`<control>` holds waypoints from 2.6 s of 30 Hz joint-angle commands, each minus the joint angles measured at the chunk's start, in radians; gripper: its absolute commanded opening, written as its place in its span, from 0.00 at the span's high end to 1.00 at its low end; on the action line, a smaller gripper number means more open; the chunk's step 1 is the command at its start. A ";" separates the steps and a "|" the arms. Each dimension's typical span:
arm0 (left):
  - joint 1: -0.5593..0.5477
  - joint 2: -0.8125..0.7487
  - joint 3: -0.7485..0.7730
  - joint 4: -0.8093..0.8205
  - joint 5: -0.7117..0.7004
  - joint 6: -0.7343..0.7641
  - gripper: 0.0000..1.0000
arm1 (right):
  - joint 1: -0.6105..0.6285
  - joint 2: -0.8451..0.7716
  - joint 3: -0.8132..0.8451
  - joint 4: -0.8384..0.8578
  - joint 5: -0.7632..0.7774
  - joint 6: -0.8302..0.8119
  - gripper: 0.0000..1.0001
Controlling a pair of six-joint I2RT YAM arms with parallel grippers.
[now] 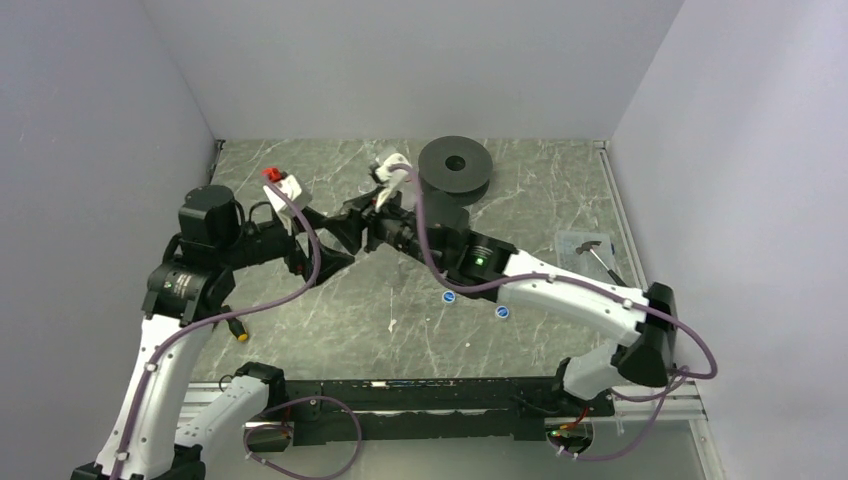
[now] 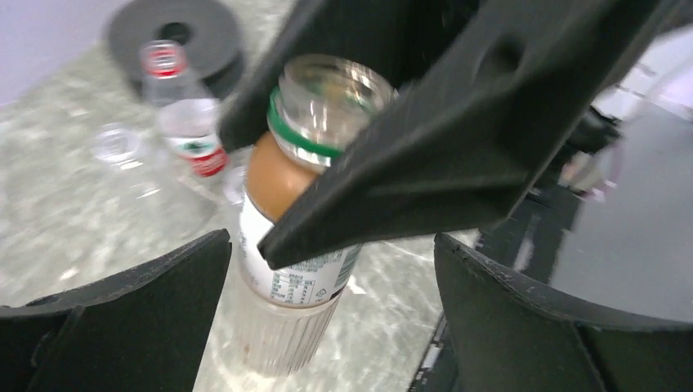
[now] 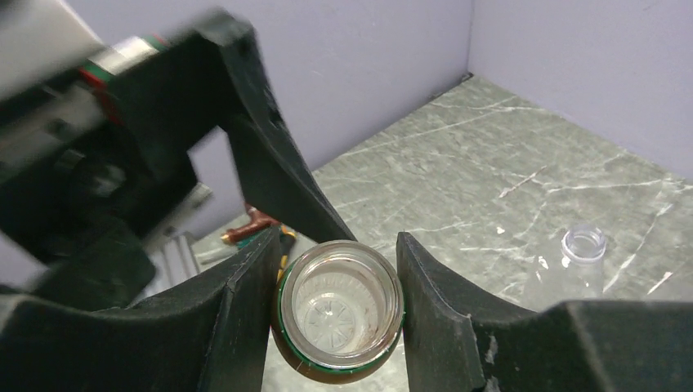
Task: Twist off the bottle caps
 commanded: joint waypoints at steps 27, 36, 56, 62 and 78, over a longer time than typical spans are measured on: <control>-0.001 -0.080 0.157 -0.083 -0.843 -0.190 0.01 | 0.037 0.410 -0.070 0.142 0.072 -0.121 1.00; -0.001 -0.078 0.155 -0.057 -0.811 -0.192 0.01 | 0.047 0.367 -0.116 0.188 0.153 -0.130 0.76; -0.001 -0.038 0.156 -0.039 -0.756 -0.207 0.01 | 0.066 0.200 -0.095 0.115 0.158 -0.130 0.02; -0.001 0.022 0.124 -0.036 -0.806 -0.193 0.01 | 0.064 0.030 -0.111 0.035 0.204 -0.137 0.00; 0.143 0.255 -0.215 0.345 -0.745 -0.054 0.01 | -0.744 -0.350 -0.506 -0.028 0.462 0.208 0.00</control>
